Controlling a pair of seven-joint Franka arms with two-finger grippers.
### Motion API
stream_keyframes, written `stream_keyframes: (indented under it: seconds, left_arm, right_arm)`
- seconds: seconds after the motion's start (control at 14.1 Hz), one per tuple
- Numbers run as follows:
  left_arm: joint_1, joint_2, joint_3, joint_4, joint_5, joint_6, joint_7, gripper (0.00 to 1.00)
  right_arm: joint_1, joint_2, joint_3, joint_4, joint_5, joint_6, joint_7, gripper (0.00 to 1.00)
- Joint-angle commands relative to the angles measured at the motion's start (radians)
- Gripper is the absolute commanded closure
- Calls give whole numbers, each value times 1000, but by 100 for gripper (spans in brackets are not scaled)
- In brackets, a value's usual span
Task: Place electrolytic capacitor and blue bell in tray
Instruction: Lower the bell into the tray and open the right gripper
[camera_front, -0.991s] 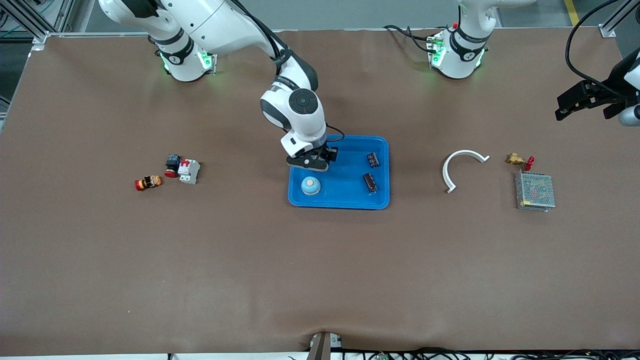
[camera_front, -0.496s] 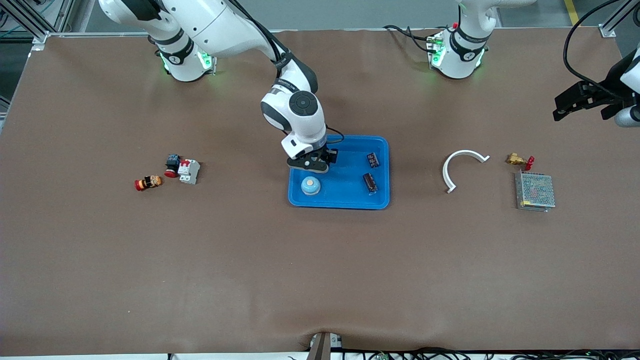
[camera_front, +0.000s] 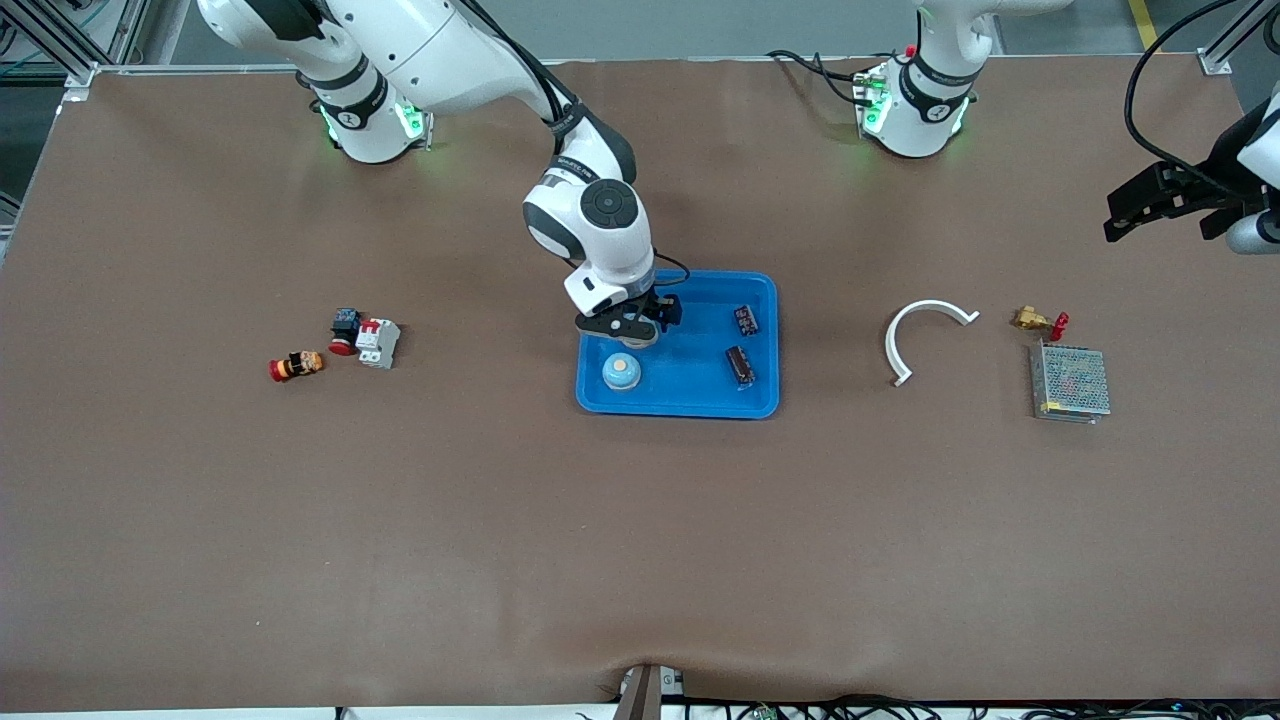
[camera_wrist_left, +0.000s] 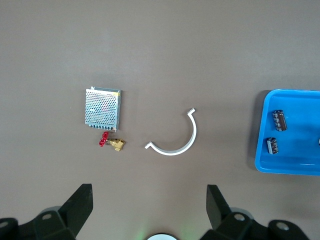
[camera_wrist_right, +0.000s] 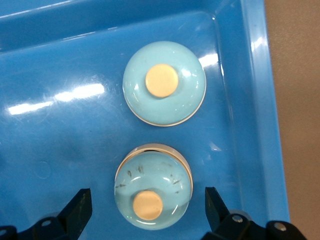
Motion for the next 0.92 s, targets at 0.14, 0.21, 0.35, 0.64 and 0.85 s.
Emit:
stream_keyframes:
  seconds: [0.14,0.21,0.35,0.64,0.85]
  left_arm:
    - [-2,1,2,10,-10,-18,11,0]
    - [-2,1,2,10,-10,-18,11,0]
    - [-3,1,0,10,-8,-18,11,0]
    - [-2,1,2,10,-6,-18,13,0]
    - [-3,1,0,10,-6,-18,11,0]
  right_arm:
    - [16,-57,-10,0,-23,-70,33,0]
    - [16,-83,-5,0,-21,-113,33,0]
    - [18,-146,-2,-3,-20,-208,31,0]
    - [18,-259,30,-5,-8,-334,25,0]
    - [16,-339,39,0,32,-415,8,0]
